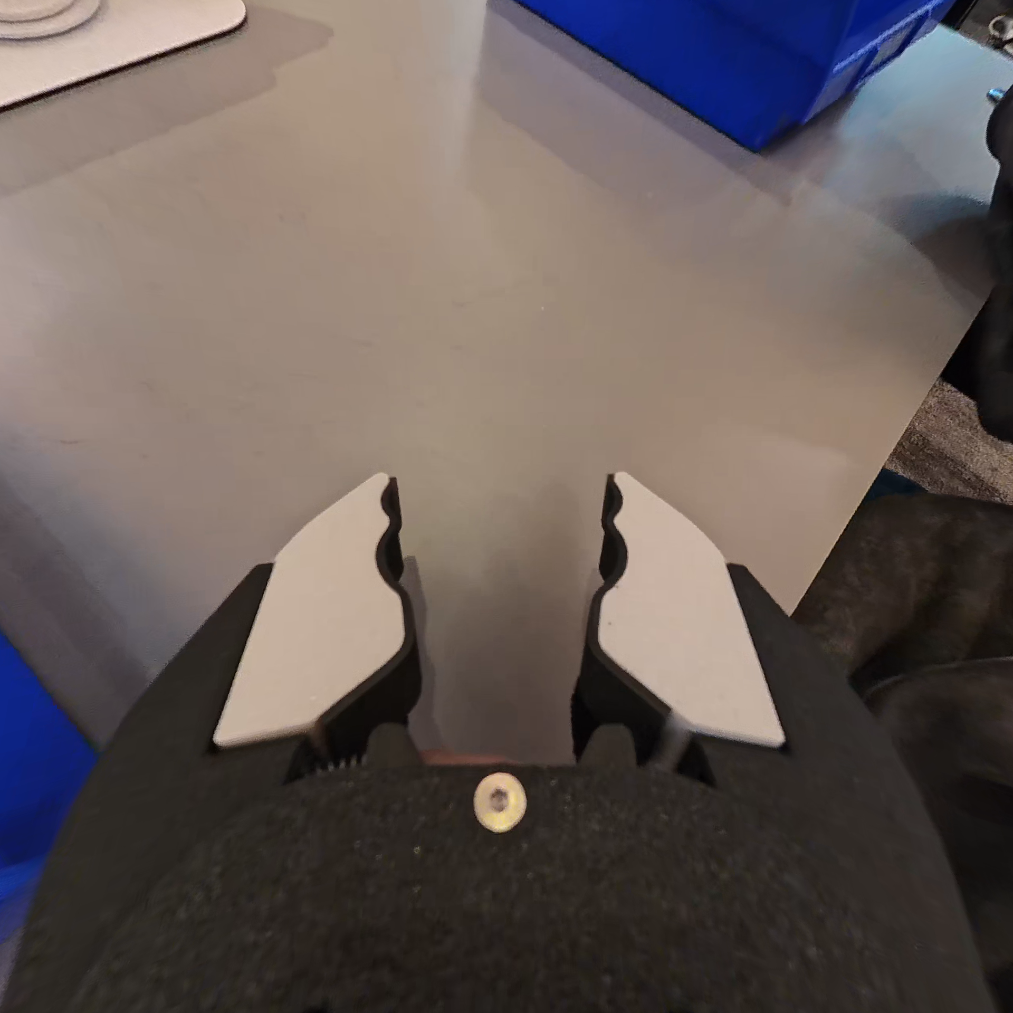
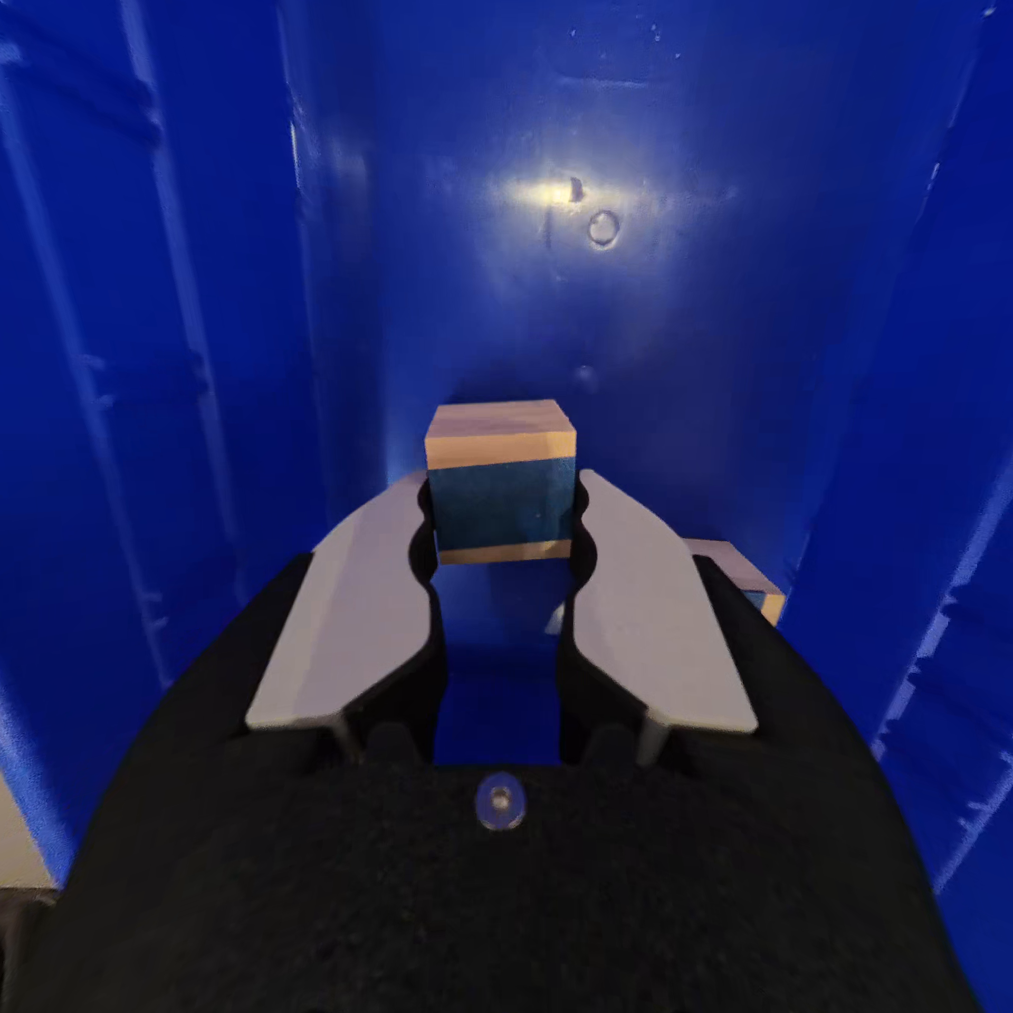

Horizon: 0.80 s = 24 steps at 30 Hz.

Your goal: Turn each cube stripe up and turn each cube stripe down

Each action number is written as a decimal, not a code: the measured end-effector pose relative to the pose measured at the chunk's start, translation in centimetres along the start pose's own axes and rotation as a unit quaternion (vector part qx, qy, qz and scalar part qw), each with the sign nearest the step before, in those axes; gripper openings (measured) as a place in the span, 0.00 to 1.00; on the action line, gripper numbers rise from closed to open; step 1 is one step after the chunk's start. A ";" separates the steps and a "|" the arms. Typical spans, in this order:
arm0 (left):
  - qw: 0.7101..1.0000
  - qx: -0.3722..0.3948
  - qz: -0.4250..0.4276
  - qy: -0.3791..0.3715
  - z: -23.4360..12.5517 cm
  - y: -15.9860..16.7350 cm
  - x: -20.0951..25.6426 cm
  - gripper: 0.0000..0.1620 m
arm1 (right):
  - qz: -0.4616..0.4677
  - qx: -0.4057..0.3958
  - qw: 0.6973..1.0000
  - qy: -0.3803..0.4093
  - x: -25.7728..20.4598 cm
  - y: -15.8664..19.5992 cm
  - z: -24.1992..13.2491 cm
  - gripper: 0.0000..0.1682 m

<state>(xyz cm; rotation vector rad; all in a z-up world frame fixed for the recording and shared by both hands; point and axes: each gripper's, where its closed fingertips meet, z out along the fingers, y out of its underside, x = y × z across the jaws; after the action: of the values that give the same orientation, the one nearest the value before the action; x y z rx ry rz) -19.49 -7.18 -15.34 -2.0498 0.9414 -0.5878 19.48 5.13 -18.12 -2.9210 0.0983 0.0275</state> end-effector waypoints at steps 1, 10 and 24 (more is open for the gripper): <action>1.000 -0.004 0.005 -0.002 0.1 0.2 0.1 0.43 | 0.000 0.004 1.000 0.003 0.0 -0.1 0.0 0.27; 1.000 -0.017 0.022 -0.014 0.3 0.5 0.3 0.45 | -0.033 0.180 0.980 -0.074 -2.2 -2.2 -9.5 0.42; 0.998 -0.005 -0.058 0.039 -1.1 -0.5 0.4 0.43 | -0.220 0.594 0.670 -0.387 -23.7 10.4 -16.5 0.38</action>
<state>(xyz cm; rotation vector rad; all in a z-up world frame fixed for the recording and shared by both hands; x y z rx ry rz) -19.76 -7.83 -14.24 -2.1146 0.8756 -0.7321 -4.66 -7.02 -3.64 -1.3582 -0.5226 0.7783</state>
